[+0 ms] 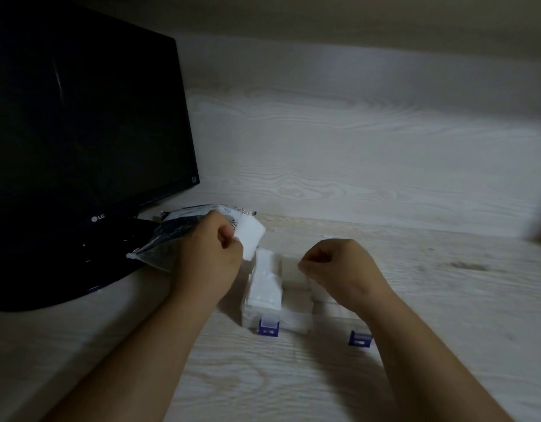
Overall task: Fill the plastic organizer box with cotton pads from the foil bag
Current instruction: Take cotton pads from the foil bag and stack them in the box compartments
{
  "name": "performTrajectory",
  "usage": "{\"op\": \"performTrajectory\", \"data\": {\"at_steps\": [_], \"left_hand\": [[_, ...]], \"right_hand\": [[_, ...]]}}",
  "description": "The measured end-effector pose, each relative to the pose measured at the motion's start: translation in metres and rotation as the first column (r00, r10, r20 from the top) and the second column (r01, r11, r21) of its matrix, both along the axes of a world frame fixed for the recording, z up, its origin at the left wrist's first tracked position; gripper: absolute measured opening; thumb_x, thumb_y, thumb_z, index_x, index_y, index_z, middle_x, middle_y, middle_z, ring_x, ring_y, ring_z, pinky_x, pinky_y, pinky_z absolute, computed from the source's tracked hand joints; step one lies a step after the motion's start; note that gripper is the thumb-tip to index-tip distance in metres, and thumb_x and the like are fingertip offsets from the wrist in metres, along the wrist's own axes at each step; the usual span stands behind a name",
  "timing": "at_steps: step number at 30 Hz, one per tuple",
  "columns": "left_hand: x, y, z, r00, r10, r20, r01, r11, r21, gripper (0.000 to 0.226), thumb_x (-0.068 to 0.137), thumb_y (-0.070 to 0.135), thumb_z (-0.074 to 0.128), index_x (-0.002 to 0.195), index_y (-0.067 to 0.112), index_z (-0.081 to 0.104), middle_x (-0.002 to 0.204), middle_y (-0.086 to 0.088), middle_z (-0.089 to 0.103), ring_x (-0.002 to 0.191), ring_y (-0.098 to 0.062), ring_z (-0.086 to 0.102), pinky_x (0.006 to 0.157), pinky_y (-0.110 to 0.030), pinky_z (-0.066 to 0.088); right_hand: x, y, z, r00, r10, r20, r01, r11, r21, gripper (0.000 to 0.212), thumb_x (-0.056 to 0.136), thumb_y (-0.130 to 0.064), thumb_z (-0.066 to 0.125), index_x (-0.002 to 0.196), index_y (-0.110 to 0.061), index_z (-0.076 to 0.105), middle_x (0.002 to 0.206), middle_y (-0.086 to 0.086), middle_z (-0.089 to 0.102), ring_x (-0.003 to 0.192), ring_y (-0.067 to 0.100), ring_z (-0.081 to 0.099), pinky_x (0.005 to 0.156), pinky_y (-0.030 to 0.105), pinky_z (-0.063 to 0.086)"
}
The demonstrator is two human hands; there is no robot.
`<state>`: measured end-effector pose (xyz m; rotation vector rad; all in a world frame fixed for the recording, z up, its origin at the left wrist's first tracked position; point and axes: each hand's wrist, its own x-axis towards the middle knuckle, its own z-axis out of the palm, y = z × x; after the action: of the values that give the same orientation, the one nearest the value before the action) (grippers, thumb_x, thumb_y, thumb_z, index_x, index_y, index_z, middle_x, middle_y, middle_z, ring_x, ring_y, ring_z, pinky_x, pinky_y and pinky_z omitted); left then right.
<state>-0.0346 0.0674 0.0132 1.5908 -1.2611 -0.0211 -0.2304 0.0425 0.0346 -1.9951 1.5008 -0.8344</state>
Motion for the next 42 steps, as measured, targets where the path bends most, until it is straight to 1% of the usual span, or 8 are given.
{"op": "performTrajectory", "data": {"at_steps": [3,5,10,14,21,27,36,42], "left_hand": [[-0.008,0.0,0.002,0.936,-0.224,-0.272,0.229,0.973,-0.015,0.025,0.084,0.001,0.065,0.074,0.021,0.053,0.069,-0.005,0.065,0.063,-0.02,0.067,0.062,-0.035,0.056],[-0.017,0.003,0.004,0.859,-0.328,-0.393,0.352,0.936,-0.013,0.018,0.087,-0.003,0.062,0.08,0.012,0.056,0.068,-0.008,0.066,0.057,-0.014,0.068,0.055,-0.027,0.055],[-0.026,0.005,0.004,0.762,-0.438,-0.477,0.483,0.875,-0.031,0.013,0.088,-0.005,0.061,0.082,0.006,0.058,0.061,-0.005,0.066,0.06,-0.02,0.07,0.056,-0.025,0.055],[-0.028,0.005,0.001,0.816,-0.461,-0.349,0.497,0.868,0.017,0.019,0.087,-0.001,0.063,0.078,0.015,0.059,0.06,0.001,0.063,0.056,-0.013,0.062,0.05,-0.022,0.048],[-0.026,0.0,-0.005,0.853,-0.466,-0.233,0.486,0.873,0.034,0.02,0.085,0.009,0.069,0.079,0.025,0.061,0.067,0.005,0.066,0.061,-0.012,0.056,0.061,-0.029,0.045],[-0.027,0.002,-0.013,0.872,-0.48,0.098,0.469,0.875,0.117,0.019,0.084,0.025,0.069,0.091,0.042,0.062,0.077,0.017,0.062,0.075,-0.001,0.058,0.072,-0.024,0.05],[-0.032,0.005,-0.013,0.855,-0.476,0.204,0.434,0.874,0.219,0.021,0.082,0.023,0.067,0.096,0.038,0.075,0.081,0.016,0.056,0.081,0.004,0.052,0.075,-0.015,0.043],[-0.032,0.001,-0.017,0.825,-0.49,0.282,0.421,0.865,0.272,0.025,0.077,0.027,0.059,0.091,0.04,0.074,0.086,0.012,0.068,0.088,0.001,0.052,0.08,-0.017,0.044]], "right_hand": [[0.0,0.001,0.0,0.998,0.0,0.07,0.0,1.0,-0.009,0.009,0.086,-0.022,0.068,0.077,-0.024,0.07,0.07,-0.007,0.068,0.063,0.006,0.062,0.06,0.023,0.051],[0.001,0.002,0.001,0.982,0.003,0.187,-0.004,1.0,0.006,0.008,0.085,-0.021,0.07,0.078,-0.018,0.07,0.072,-0.001,0.071,0.068,0.016,0.068,0.067,0.032,0.058],[0.003,0.006,0.007,0.893,0.032,0.448,-0.062,0.997,0.053,0.018,0.082,-0.013,0.075,0.085,-0.001,0.061,0.076,0.01,0.072,0.071,0.024,0.07,0.068,0.034,0.06],[0.002,0.006,0.007,0.877,0.033,0.48,-0.066,0.996,0.054,0.014,0.081,-0.001,0.074,0.083,0.0,0.061,0.069,0.01,0.068,0.062,0.017,0.066,0.065,0.034,0.06],[0.0,0.008,0.009,0.881,0.027,0.473,-0.079,0.993,0.089,0.012,0.08,-0.001,0.075,0.081,-0.003,0.062,0.066,0.006,0.066,0.059,0.017,0.063,0.064,0.035,0.06],[-0.008,0.004,0.012,0.944,-0.016,0.329,-0.05,0.98,0.19,0.013,0.078,0.006,0.071,0.074,-0.006,0.067,0.068,0.012,0.067,0.056,0.021,0.061,0.066,0.038,0.059],[-0.008,0.005,0.013,0.995,-0.008,0.101,-0.031,0.928,0.371,0.006,0.079,0.003,0.073,0.082,-0.003,0.073,0.075,0.017,0.072,0.058,0.022,0.069,0.06,0.03,0.061],[-0.003,0.006,0.013,0.999,0.018,0.037,-0.032,0.9,0.434,0.009,0.081,0.007,0.07,0.08,-0.002,0.071,0.073,0.016,0.07,0.057,0.023,0.068,0.054,0.028,0.06]]}}
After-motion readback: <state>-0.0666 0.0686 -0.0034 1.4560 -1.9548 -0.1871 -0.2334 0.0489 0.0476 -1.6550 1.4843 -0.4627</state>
